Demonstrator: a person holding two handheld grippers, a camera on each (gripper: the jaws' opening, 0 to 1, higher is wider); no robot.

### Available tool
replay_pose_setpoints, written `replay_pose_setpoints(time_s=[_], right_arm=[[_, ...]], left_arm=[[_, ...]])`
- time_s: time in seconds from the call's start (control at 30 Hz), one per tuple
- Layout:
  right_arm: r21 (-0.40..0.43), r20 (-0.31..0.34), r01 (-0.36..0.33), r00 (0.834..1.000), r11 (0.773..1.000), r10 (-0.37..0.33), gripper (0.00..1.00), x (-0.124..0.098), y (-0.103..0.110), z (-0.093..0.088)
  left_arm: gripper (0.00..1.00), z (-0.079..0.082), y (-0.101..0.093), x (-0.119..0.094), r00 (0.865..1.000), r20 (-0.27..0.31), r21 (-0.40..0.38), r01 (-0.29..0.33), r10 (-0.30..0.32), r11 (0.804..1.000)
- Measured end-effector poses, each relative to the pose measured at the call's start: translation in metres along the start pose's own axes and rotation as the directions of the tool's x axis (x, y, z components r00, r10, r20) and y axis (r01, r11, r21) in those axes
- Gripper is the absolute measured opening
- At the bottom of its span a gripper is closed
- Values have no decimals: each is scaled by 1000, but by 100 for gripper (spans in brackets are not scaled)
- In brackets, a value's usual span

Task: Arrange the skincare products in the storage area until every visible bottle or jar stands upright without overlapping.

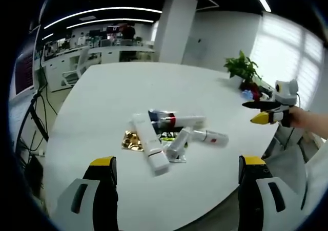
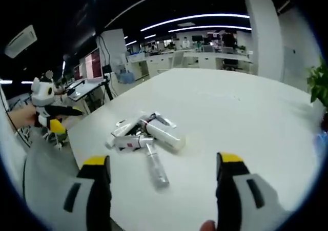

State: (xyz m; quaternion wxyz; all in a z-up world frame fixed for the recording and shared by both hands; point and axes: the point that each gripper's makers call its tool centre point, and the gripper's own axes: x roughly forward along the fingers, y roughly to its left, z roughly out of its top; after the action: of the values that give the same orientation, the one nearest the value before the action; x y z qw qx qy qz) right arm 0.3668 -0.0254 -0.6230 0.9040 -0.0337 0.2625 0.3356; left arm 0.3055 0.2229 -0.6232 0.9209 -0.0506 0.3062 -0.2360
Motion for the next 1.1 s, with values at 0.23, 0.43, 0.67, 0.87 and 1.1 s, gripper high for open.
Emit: replay_pose_setpoints(time_s=[0.23,0.43,0.67,0.87,1.1], right_arm=[[-60,-27,-35,999,998,34,82,16,-4,14],[-97,-56,-81,996,992,76,78,32,-1,22],[-106,-134,-127,985,986,113,69,47,2,17],[-133,-180,-154,975,979,129,70,60,5,14],[-179,-225,-191,963,965,149,68,77,4,19]], left_arm=[[96,-1,0,3,1000,-4,-1,6,-6,1000],[96,-2,0,4,1000,-7,-4,10,-10,1000],[96,-4,3,4,1000,-10,-13,9,-9,1000],[96,-6,7,4,1000,-12,-23,4,-4,1000],[96,-7,12,7,1000,-16,-27,-1,0,1000]])
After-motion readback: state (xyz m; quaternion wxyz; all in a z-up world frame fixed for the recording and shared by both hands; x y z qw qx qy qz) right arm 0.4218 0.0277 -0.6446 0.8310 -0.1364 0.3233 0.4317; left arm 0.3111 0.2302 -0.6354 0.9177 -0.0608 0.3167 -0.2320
